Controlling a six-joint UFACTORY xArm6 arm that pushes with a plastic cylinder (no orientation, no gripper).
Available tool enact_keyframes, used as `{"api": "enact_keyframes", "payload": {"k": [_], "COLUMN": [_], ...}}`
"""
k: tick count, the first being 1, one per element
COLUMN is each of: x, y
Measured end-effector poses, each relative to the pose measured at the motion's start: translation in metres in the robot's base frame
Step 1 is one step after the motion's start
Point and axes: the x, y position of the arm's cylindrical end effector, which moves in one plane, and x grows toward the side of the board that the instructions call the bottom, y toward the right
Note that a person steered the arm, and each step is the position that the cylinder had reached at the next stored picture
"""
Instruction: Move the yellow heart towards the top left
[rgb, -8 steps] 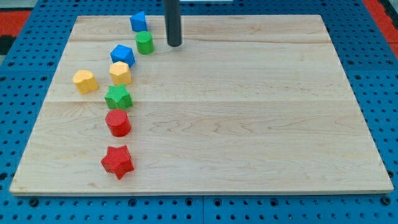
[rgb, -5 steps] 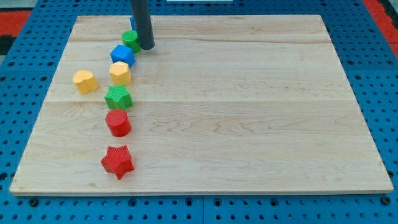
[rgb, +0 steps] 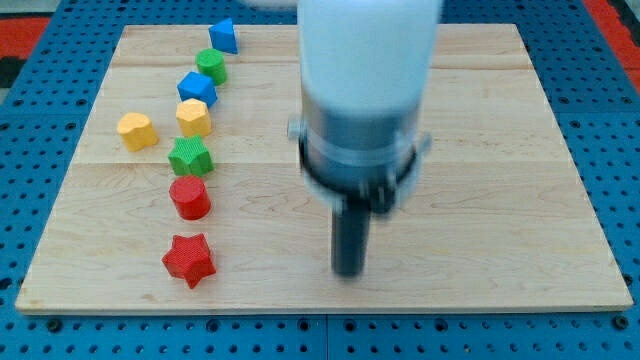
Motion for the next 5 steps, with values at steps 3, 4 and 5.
{"api": "enact_keyframes", "payload": {"k": [3, 4, 5], "x": [0.001, 0.002, -0.020], "y": [-0.121, -0.179, -0.214]}}
